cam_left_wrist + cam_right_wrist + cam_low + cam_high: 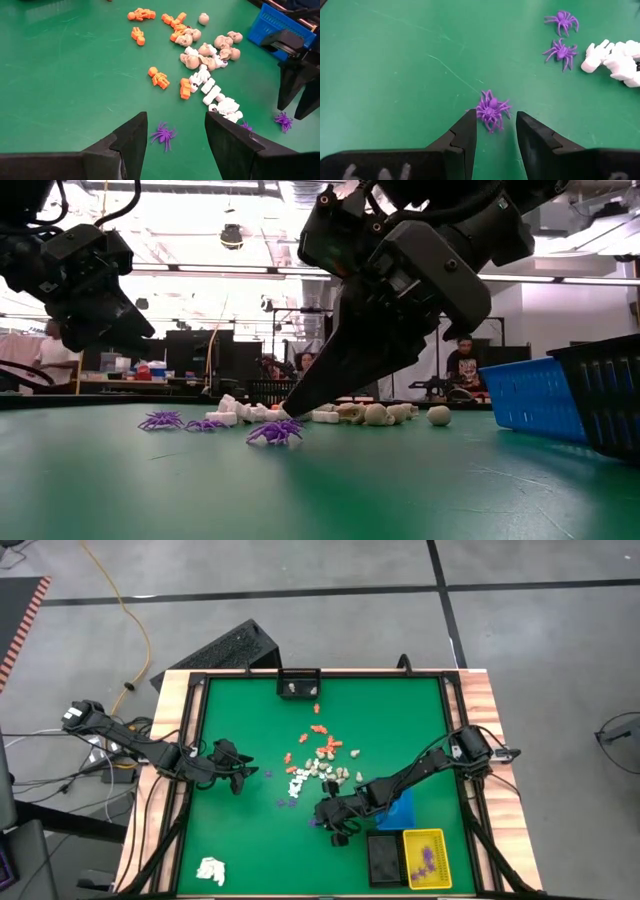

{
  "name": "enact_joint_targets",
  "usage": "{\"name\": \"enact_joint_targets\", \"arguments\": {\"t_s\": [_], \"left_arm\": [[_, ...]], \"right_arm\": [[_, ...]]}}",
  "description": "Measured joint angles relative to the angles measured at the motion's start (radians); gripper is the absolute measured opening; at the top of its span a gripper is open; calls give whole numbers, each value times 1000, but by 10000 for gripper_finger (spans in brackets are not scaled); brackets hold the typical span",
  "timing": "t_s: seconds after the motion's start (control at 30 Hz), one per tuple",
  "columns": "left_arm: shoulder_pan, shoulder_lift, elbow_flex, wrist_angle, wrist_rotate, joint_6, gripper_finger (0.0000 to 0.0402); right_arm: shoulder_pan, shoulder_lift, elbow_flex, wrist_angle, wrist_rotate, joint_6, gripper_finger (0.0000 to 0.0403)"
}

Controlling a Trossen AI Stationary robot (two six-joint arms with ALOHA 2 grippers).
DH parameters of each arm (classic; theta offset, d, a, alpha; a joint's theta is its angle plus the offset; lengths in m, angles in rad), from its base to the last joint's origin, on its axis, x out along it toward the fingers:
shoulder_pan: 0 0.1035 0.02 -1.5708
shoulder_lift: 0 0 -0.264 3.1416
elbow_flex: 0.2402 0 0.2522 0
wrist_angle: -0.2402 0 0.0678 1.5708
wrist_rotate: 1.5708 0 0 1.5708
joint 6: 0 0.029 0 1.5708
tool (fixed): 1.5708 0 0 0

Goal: Sort Halloween decoration
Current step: Put the purple spider toy into the yellow bin

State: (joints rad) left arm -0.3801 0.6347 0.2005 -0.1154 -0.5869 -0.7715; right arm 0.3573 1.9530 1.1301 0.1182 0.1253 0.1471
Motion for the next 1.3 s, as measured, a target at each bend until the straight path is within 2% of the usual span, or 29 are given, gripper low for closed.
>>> {"name": "enact_joint_targets", "arguments": {"t_s": [0.37, 0.67, 0.87, 1.3], "left_arm": [[0, 0, 0, -2, -1, 0, 189], [0, 0, 0, -1, -3, 2, 189], [0, 0, 0, -1, -3, 3, 189], [0, 0, 0, 0, -4, 3, 189]], "right_arm": [[0, 32, 4, 22, -4, 9, 136], [-13, 32, 5, 43, -4, 2, 99], [-13, 32, 6, 112, -49, -43, 102], [-14, 39, 6, 129, -49, -78, 103]]}}
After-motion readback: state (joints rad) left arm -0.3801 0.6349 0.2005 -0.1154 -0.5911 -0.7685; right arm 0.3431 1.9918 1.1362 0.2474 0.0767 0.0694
